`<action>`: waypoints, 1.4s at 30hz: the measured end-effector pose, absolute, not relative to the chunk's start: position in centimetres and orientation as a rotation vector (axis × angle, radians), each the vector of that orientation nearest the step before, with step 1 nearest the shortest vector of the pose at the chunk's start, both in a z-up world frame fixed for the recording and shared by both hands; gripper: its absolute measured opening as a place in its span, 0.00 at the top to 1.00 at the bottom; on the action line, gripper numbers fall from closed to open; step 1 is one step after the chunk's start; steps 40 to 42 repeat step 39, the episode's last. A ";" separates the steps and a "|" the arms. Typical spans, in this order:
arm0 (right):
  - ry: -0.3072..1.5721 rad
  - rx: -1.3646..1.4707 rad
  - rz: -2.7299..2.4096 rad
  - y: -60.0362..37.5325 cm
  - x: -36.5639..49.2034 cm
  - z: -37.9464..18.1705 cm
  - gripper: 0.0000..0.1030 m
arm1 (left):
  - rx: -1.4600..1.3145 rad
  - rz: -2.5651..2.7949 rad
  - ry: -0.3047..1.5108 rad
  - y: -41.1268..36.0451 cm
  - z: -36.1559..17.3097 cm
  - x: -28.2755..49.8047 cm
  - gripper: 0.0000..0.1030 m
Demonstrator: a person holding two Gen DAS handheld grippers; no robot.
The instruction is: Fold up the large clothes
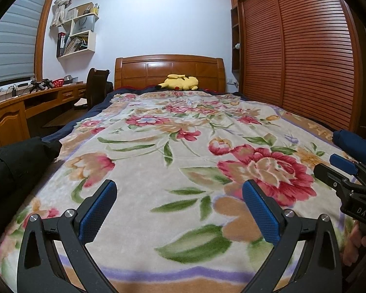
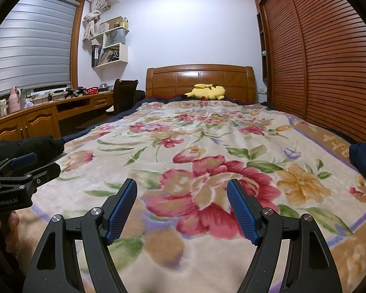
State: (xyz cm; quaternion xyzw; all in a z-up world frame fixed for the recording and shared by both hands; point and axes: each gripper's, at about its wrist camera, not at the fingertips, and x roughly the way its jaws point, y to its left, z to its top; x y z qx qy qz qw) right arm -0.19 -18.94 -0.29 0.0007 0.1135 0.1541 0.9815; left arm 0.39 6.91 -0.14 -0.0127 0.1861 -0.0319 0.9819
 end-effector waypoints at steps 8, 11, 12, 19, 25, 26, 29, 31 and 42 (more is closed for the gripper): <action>0.229 0.001 0.310 -18.9 -0.2 -0.3 0.24 | -0.025 -0.060 0.373 6.9 0.0 0.4 0.00; 0.232 0.001 0.310 -18.9 -0.1 -0.3 0.24 | -0.024 -0.060 0.373 6.9 0.1 0.4 0.00; 0.234 0.001 0.310 -18.8 -0.1 -0.3 0.24 | -0.023 -0.059 0.373 7.0 0.1 0.5 0.00; 0.233 0.003 0.309 -18.9 -0.1 -0.3 0.24 | -0.025 -0.060 0.372 7.0 0.0 0.5 0.00; 0.229 0.005 0.307 -18.8 -0.1 -0.2 0.24 | -0.022 -0.059 0.373 6.9 0.1 0.4 0.00; 0.229 0.002 0.303 -18.8 -0.1 -0.3 0.24 | -0.022 -0.059 0.373 6.9 0.1 0.4 0.00; 0.235 0.001 0.305 -18.8 0.1 -0.4 0.24 | -0.023 -0.059 0.373 7.0 0.1 0.4 0.00; 0.235 0.001 0.305 -18.8 0.1 -0.4 0.24 | -0.022 -0.060 0.372 7.0 0.1 0.4 0.00; 0.235 0.005 0.305 -18.9 0.2 -0.3 0.24 | -0.021 -0.059 0.373 7.1 0.2 0.4 0.00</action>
